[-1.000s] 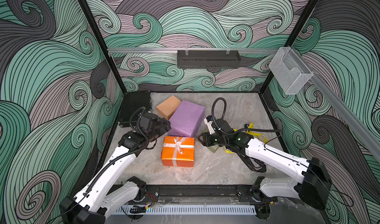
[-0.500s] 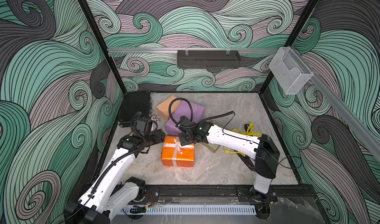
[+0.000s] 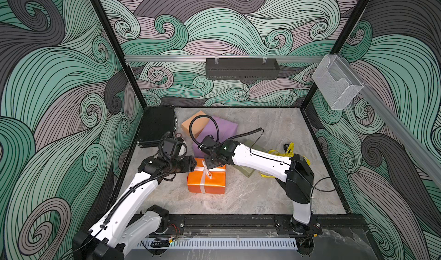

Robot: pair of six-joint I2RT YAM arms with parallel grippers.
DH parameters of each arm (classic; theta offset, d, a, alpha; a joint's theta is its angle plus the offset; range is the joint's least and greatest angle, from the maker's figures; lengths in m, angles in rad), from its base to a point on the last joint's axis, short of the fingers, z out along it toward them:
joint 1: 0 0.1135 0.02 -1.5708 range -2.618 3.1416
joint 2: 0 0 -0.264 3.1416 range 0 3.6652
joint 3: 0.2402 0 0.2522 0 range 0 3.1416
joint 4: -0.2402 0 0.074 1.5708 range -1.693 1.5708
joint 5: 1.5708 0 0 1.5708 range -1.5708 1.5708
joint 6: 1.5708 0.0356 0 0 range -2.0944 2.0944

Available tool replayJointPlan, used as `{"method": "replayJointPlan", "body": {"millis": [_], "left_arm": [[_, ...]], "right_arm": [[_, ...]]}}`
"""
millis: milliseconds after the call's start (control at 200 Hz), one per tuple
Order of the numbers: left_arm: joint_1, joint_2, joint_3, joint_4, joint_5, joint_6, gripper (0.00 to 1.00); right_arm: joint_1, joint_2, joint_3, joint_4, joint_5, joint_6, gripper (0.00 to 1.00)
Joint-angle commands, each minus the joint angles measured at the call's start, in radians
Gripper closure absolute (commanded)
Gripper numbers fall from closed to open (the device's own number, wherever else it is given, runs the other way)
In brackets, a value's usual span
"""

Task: Untie the ribbon bows on the gift boxes
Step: Untie the ribbon from the gift box.

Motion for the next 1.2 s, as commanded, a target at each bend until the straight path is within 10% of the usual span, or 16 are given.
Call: {"method": "replayJointPlan", "body": {"millis": [0,1196], "left_arm": [[-0.006,0.011,0.017,-0.016,-0.007,0.013,0.36],[-0.09,0.215,0.076,-0.116,-0.067,0.013,0.43]], "right_arm": [[0.0,0.016,0.024,-0.021,0.013,0.008,0.92],[-0.026,-0.582,-0.025,0.24,-0.078,-0.186,1.0]]}}
